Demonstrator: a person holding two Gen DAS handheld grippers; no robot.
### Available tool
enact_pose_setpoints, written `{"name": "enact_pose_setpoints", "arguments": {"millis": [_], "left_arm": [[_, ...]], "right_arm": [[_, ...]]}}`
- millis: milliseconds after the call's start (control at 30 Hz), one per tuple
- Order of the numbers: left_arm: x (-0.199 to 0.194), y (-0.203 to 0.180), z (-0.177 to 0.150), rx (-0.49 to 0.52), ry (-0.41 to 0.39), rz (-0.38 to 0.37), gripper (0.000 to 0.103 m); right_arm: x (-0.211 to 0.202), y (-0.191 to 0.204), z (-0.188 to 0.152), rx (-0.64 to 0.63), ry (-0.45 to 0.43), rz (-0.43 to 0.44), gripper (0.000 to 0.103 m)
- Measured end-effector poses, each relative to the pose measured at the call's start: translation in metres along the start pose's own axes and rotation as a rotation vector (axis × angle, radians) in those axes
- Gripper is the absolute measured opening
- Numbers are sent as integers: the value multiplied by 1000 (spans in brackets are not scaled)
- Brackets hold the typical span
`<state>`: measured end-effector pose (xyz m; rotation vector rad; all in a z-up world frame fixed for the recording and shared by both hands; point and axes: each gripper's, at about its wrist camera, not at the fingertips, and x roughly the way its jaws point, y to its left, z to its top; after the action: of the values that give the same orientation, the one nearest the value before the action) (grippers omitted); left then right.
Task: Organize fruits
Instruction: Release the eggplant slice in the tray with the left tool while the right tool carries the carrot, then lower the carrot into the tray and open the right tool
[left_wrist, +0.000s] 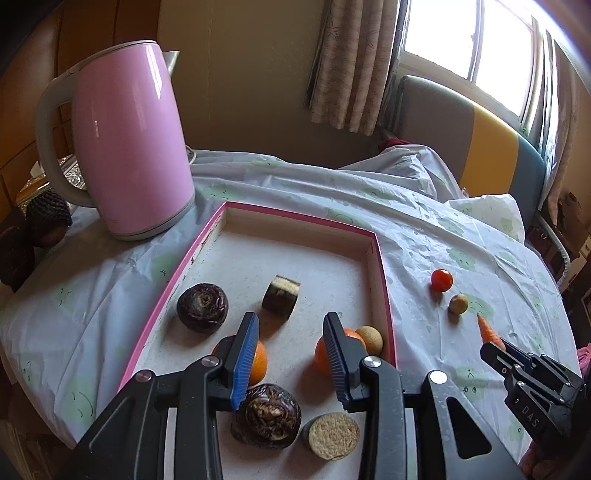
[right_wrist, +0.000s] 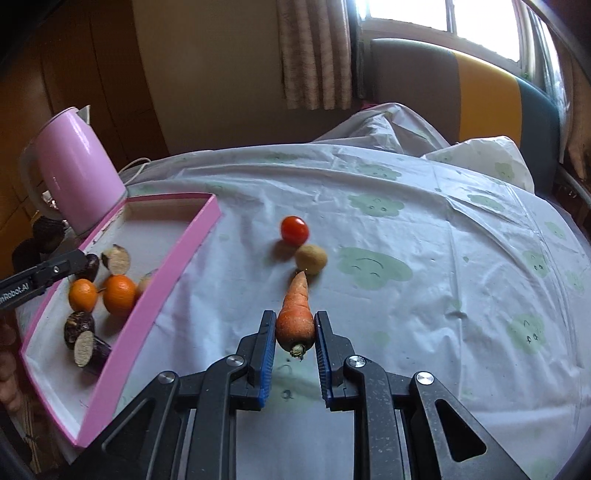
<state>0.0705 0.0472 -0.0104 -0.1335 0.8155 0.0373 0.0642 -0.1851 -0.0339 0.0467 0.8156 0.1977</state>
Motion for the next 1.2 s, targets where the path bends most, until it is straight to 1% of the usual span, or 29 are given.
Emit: {"name": "enact_pose_setpoints", "arguments": {"millis": [267,400,533,833,1033,1100,1167,1200], "left_arm": [[-12,12,-9,-23,0,9,37],[-15,22,-13,-44,3,19,37],[-16,30,-16,-64,7,26,37],[-15,38,-19,-85,13,23,37],[-13,39,-21,-90,22,22,37],[-13,39,-21,-90,21,23,37],[-13,39,-21,-92,21,24,37],[-13,39,-21,-93,21,26,37]], "right_arm": [[-6,55,7,-62,0,146,21],[-2,80,6,-94,17,202,21],[5,96,6,-99,42,247,21],[21,121,4,-133,91,279,21],[26,127,-4,-143,115,293,21],[26,127,-5,-137,119,300,23],[24,124,-5,-125,119,310,34],[23,123,-6,-123,115,311,37]]}}
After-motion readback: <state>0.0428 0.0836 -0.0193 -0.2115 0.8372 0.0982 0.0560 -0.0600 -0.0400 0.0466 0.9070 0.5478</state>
